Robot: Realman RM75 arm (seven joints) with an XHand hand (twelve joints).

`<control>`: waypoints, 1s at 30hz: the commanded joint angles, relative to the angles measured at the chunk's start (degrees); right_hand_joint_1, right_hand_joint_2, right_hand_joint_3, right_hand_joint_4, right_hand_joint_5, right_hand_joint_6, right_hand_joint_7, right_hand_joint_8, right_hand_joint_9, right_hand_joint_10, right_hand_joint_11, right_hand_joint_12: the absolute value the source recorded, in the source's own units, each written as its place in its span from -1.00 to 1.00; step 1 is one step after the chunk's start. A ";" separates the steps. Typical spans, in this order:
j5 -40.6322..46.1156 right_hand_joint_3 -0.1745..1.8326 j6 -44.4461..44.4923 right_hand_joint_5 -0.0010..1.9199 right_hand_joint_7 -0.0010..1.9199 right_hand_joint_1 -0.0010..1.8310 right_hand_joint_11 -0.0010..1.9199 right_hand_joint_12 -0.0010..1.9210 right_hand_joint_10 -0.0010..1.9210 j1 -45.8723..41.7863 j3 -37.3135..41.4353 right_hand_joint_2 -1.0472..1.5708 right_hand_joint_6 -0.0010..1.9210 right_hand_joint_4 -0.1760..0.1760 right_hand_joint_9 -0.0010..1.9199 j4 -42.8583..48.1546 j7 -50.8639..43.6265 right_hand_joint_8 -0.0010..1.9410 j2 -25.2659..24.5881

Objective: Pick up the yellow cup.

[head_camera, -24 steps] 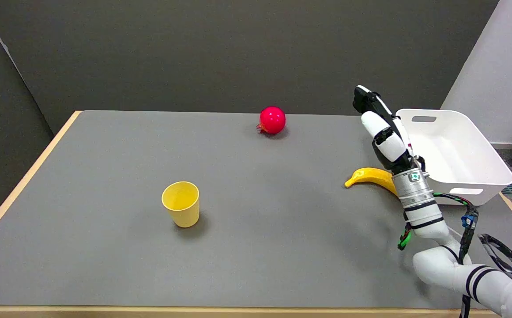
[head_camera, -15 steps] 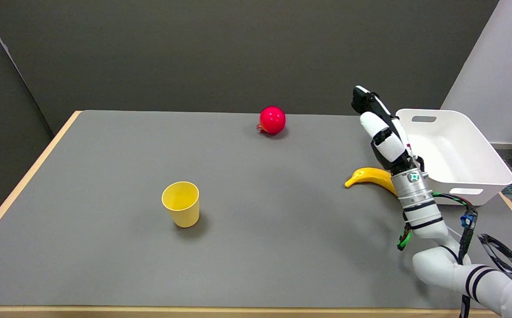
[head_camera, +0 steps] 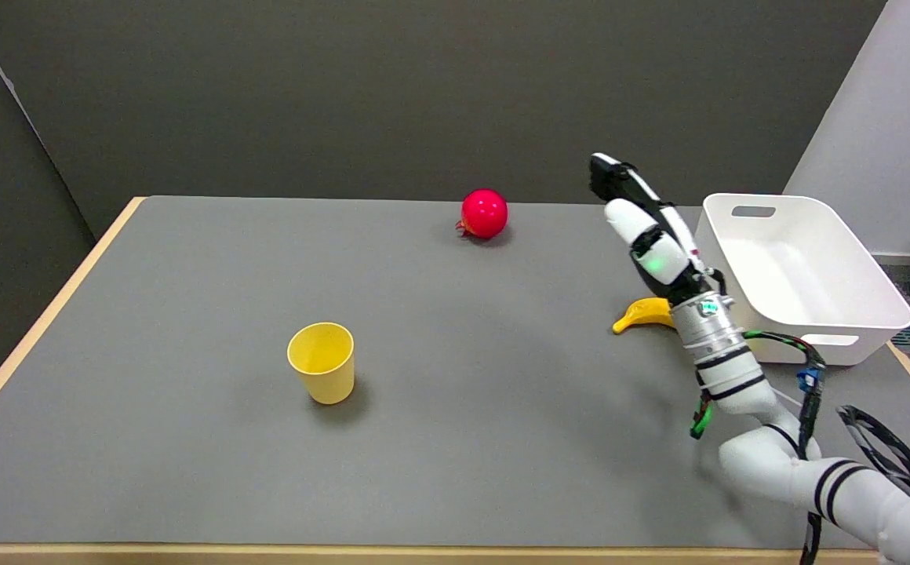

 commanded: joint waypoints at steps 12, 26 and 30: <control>-30.46 -0.02 -23.14 -0.80 -0.82 -0.52 -1.00 -0.52 -0.43 20.91 -15.52 0.40 -0.60 -0.27 -0.99 2.54 -0.23 -0.72 -13.75; -34.84 0.16 -25.54 -0.82 -0.80 -0.55 -1.00 -0.30 -0.39 22.32 -19.07 0.34 -0.54 -0.14 -0.96 1.83 0.18 -0.67 -17.50; -37.54 0.16 -26.62 -0.81 -0.80 -0.55 -1.00 -0.29 -0.39 22.49 -19.18 0.34 -0.54 -0.12 -0.95 1.68 0.33 -0.67 -18.71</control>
